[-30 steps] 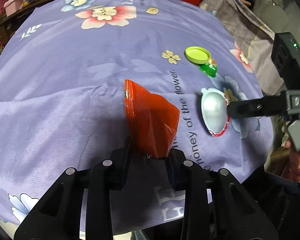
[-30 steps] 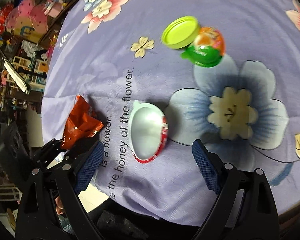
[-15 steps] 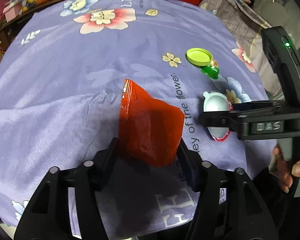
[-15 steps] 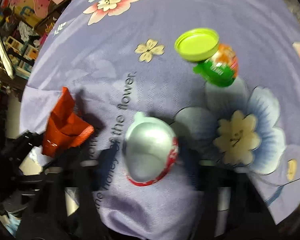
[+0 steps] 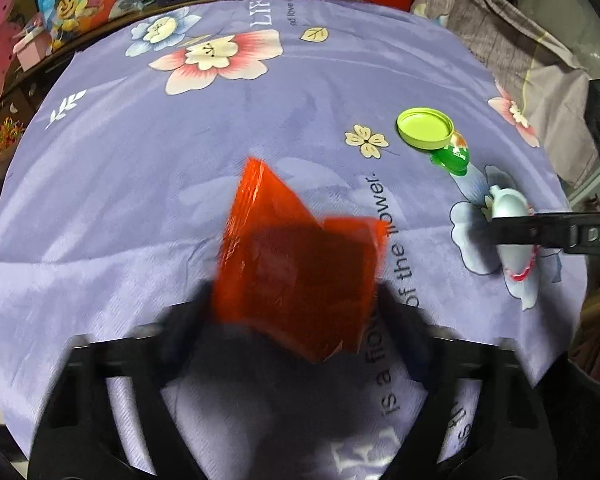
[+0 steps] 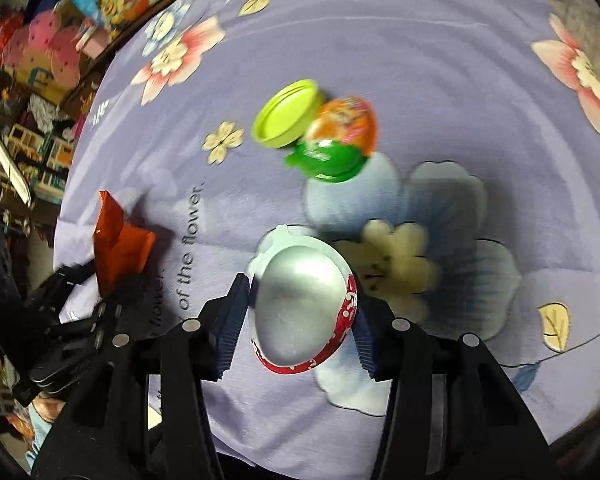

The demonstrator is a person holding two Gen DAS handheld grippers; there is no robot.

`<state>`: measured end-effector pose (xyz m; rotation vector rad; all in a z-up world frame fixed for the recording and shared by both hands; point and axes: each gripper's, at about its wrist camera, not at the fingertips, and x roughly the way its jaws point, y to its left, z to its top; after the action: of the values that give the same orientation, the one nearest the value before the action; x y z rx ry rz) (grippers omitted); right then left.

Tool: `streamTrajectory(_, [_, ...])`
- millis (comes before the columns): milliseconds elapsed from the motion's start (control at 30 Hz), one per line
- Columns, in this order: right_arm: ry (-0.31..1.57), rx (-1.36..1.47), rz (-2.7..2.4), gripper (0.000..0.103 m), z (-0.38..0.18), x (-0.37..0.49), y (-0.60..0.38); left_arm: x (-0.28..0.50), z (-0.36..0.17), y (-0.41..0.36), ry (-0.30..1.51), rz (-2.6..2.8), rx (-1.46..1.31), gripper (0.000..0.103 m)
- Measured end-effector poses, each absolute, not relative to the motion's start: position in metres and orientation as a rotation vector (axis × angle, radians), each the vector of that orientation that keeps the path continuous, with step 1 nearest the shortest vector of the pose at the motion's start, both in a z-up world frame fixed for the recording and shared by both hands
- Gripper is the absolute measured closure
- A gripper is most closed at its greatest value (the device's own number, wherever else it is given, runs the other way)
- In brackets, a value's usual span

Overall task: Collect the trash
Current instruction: 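Carry the red wrapper and white-red cup over the teal bin and open both tools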

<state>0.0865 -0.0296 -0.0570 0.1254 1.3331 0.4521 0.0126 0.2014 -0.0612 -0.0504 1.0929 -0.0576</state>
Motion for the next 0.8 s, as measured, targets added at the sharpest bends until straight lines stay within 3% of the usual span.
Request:
streamTrajectory(100, [1.324,0.163,0.432,0.056,-0.055,0.09,-0.046,0.021,-0.063,0.195,1.105,-0.07,-0.057,0.077])
streamTrajectory(200, [1.313,0.203,0.413,0.056,-0.054,0.093,-0.063,0.027,-0.061,0.185,1.106,-0.096,-0.061,0.084])
streamTrajectory(800, [1.21,0.394,0.337,0.056,-0.033,0.1,-0.168,0.048,-0.029,0.06,1.081,-0.312,0.058,0.085])
